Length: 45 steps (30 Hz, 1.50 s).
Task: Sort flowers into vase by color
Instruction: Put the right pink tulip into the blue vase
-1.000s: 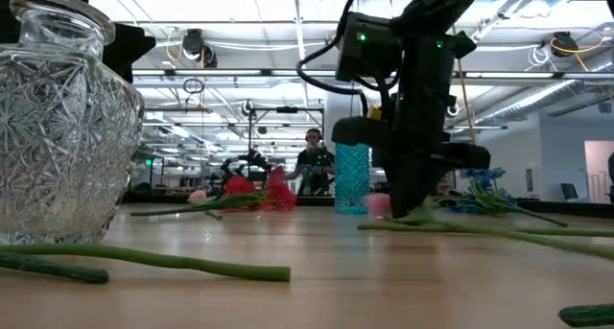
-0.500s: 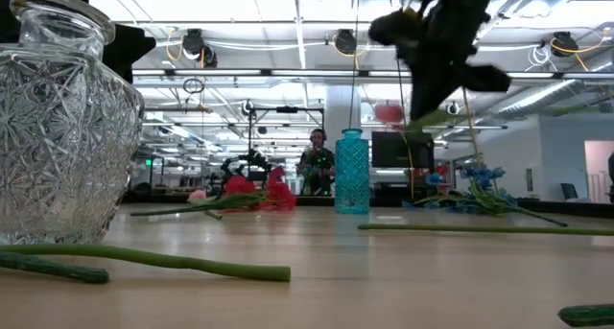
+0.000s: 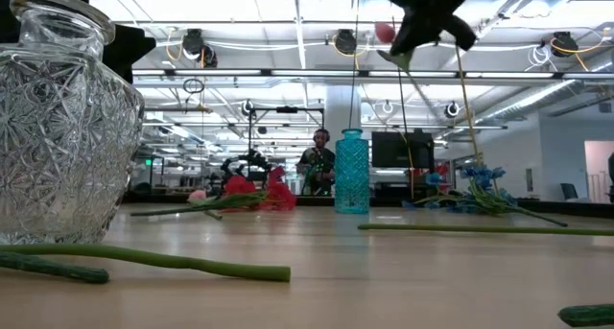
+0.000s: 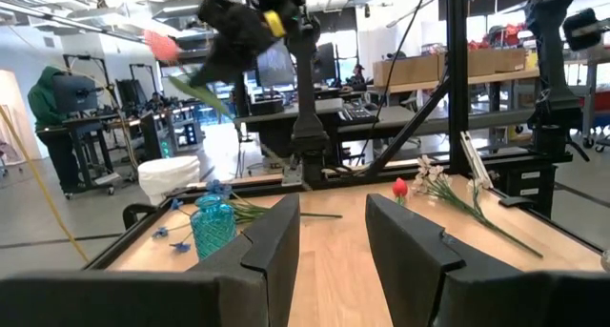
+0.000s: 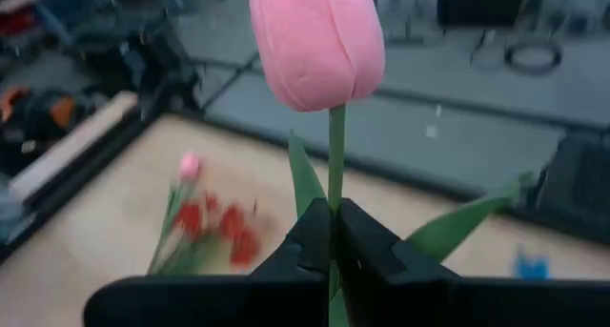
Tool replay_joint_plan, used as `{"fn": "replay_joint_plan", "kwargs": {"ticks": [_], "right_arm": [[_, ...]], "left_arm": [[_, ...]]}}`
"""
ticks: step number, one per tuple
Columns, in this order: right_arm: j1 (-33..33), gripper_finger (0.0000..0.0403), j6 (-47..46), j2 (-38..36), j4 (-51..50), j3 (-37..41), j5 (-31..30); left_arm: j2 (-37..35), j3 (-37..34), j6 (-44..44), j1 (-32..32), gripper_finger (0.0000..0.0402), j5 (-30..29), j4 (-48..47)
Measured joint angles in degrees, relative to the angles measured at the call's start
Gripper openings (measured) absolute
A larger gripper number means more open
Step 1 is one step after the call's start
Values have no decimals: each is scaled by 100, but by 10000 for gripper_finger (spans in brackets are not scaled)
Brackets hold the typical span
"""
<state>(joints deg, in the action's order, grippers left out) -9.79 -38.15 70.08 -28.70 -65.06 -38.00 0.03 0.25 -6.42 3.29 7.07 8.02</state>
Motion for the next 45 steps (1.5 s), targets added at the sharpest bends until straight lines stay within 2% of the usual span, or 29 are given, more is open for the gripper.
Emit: {"fn": "replay_joint_plan", "kwargs": {"ticks": [3, 11, 16, 20, 23, 32, 40, 45], "right_arm": [[-598, 0, 785, 34, 618, 2, 604], [-1980, 0, 2014, 31, 2238, 2, 3011], [-2412, 0, 2233, 106, 3813, 257, 4386], [-2520, 0, 1930, 269, 4784, 534, 5270], [-2522, 0, 1878, 318, 4917, 732, 5469], [-2445, 0, 2002, 294, 5567, 1032, 5489], [-2423, 0, 2495, 300, 5502, 1032, 6202], [-2326, 0, 2973, 302, 5190, 1032, 6258]], "left_arm": [[0, 1, 0, 0, 132, 0, 1], [0, 0, 0, 0, 132, 0, 1], [0, 2, 0, 0, 132, 0, 0], [0, 0, 0, 0, 132, 0, 1], [0, 0, 0, 0, 132, 0, 1], [0, 1, 0, 0, 132, -2, 1], [0, 1, 0, 0, 132, 0, 1], [0, 2, 0, 0, 132, 0, 1]]}}
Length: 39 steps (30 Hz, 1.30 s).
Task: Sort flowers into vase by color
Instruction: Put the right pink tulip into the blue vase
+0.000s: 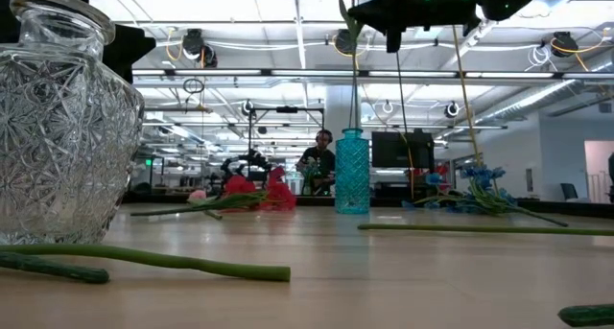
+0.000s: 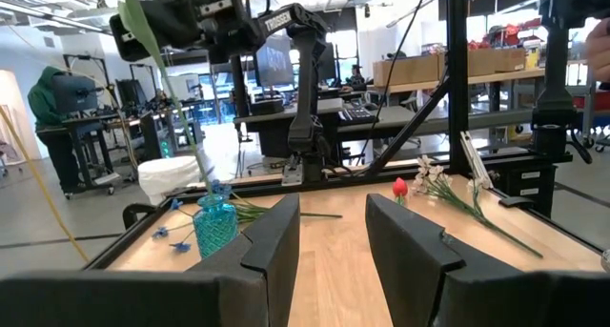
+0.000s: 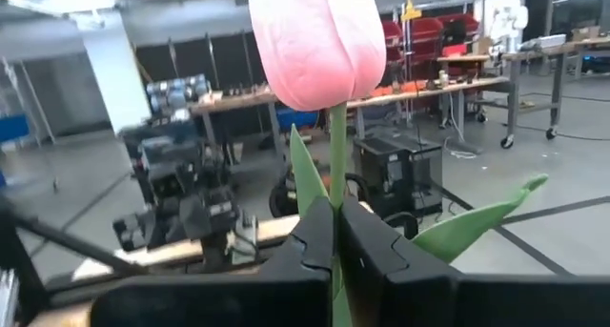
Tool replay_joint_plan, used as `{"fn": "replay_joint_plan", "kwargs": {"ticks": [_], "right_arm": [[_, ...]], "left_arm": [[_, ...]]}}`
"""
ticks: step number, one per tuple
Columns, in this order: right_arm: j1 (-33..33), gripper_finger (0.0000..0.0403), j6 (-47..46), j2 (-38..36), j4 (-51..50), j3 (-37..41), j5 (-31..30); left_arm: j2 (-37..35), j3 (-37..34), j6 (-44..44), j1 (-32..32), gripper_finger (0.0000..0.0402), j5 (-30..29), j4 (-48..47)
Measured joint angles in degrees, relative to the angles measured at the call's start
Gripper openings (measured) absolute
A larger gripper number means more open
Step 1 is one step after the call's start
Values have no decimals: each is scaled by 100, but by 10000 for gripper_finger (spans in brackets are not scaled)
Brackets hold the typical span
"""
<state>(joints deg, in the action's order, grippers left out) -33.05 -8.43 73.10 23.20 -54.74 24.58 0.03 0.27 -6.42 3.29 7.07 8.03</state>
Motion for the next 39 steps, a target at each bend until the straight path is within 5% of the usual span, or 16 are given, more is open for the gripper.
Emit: {"fn": "replay_joint_plan", "kwargs": {"ticks": [24, 39], "right_arm": [[279, 55, -94, 509, -581, 4, -57], [279, 69, -435, -436, -2189, 0, -964]], "left_arm": [[0, 0, 0, 0, 132, -1, -1], [0, 0, 0, 0, 132, -2, 0]]}}
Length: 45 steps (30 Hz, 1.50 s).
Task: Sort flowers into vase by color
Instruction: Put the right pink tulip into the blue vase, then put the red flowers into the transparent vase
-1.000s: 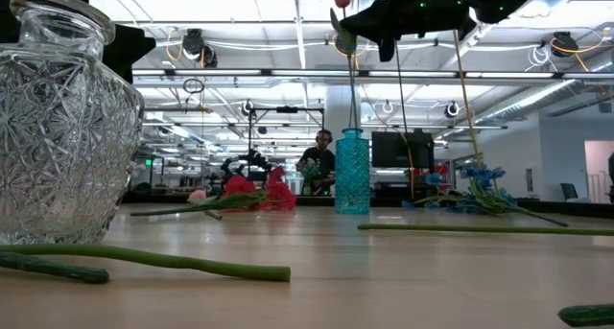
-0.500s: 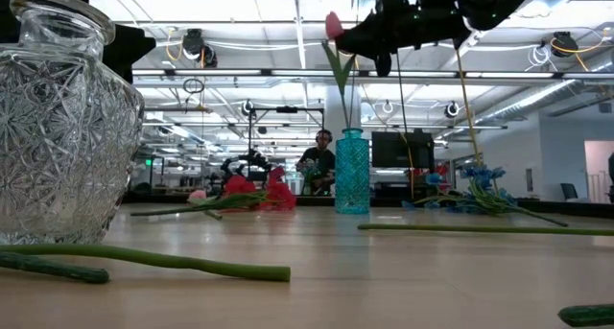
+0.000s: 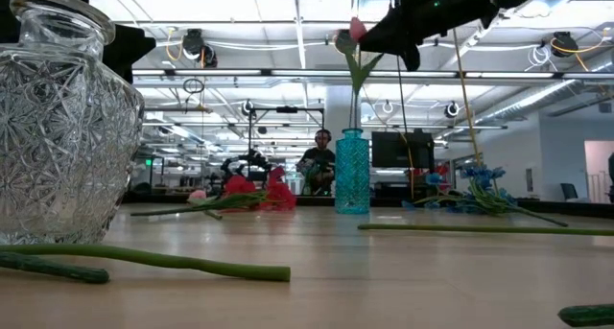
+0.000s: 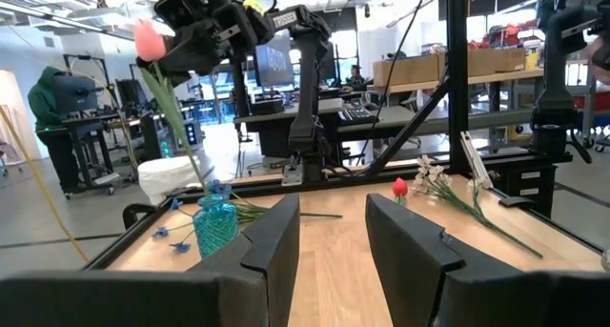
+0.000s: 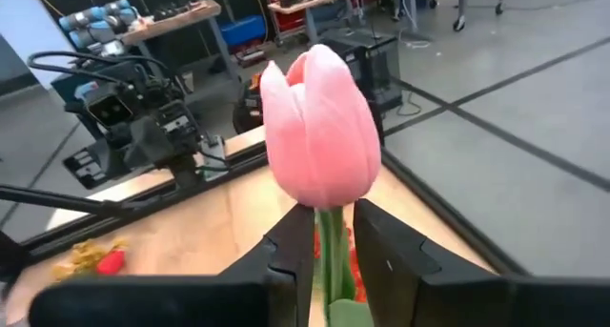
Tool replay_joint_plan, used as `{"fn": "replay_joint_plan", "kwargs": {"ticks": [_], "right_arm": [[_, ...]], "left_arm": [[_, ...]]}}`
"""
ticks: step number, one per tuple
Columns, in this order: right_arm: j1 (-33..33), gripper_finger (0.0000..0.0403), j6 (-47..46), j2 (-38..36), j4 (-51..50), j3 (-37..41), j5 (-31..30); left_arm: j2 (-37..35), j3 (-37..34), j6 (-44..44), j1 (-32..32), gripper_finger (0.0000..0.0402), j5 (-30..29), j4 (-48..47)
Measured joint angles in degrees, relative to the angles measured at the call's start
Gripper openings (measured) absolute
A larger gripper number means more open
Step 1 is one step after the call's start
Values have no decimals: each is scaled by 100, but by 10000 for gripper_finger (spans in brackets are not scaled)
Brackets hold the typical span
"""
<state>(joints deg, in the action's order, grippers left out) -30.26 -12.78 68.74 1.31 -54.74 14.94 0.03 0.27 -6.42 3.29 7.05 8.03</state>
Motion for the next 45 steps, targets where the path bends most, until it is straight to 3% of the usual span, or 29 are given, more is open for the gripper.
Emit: {"fn": "replay_joint_plan", "kwargs": {"ticks": [7, 17, 23, 25, 31, 39, 45], "right_arm": [[221, 69, -439, 55, -39, -4, 6], [301, 69, -989, 157, -907, -4, -31], [291, 69, -1087, -237, -954, -4, -195], [289, 68, -1251, -468, -1062, -4, -497], [290, 59, -2096, -1141, -1867, -4, -911], [742, 33, -4012, -1163, -4794, -4, -1089], [1427, 12, -4609, -799, -5089, -4, -1686]], "left_arm": [[0, 0, 2, 0, 132, 0, 0], [0, -2, 0, 0, 132, 0, 0], [0, 0, 10, 0, 132, 0, 2], [0, 0, 395, 0, 132, 27, 10], [0, 0, 3197, 0, 132, -114, 37], [0, -2, 3458, 0, 132, -149, 67], [7, 54, 3596, 0, 132, -303, -81]]}}
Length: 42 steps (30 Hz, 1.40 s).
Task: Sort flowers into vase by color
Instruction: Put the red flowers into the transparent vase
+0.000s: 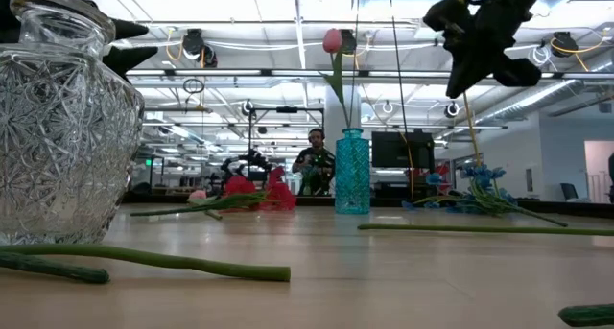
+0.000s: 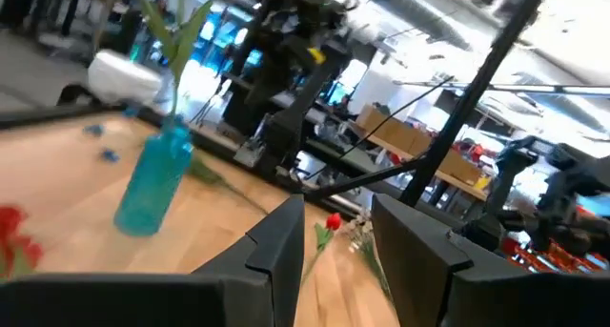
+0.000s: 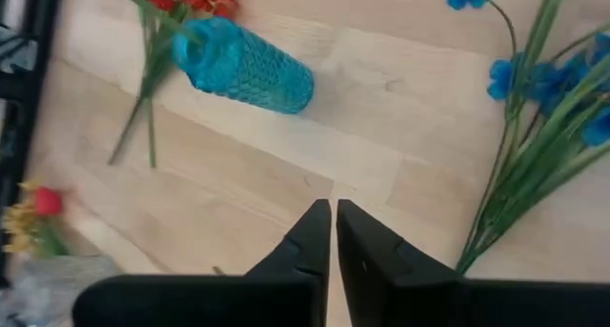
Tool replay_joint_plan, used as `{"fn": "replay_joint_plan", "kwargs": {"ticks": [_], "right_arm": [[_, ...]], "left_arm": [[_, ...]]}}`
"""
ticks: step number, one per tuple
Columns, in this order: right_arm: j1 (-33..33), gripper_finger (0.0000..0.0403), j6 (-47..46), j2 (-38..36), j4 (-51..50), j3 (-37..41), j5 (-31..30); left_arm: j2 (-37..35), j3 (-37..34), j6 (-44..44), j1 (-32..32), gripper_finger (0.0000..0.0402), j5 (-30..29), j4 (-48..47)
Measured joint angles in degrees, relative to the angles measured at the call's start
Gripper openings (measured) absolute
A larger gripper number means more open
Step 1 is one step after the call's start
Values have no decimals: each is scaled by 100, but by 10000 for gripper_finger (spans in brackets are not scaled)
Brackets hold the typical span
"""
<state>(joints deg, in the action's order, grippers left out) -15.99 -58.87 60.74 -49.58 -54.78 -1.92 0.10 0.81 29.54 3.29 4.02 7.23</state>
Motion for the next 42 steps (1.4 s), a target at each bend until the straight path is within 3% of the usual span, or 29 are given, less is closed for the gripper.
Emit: {"fn": "replay_joint_plan", "kwargs": {"ticks": [6, 11, 20, 26, 31, 36, 42], "right_arm": [[273, 2, -576, 301, -482, 0, -135], [423, 1, -665, 368, -879, 0, -128], [562, 1, -325, 368, -855, 0, -122], [562, 1, 117, 344, -875, 0, 85], [634, 1, 582, 344, -999, 0, 312], [761, 1, 1004, 344, -1245, 0, 309], [786, 0, 1352, 344, -1439, 0, -127]], "left_arm": [[276, 652, 14, 0, 132, -733, -1149], [1123, 1493, 20, 0, 132, -1183, -2086], [4222, 3479, 260, 2, 132, -1659, -2735], [6173, 4829, 268, 209, 132, -2146, -3828], [7045, 5321, 38, 482, 132, -2107, -3773], [7507, 5465, 967, 794, 132, -1899, -3775], [7930, 5465, 1311, 1056, 145, -1454, -3766]]}}
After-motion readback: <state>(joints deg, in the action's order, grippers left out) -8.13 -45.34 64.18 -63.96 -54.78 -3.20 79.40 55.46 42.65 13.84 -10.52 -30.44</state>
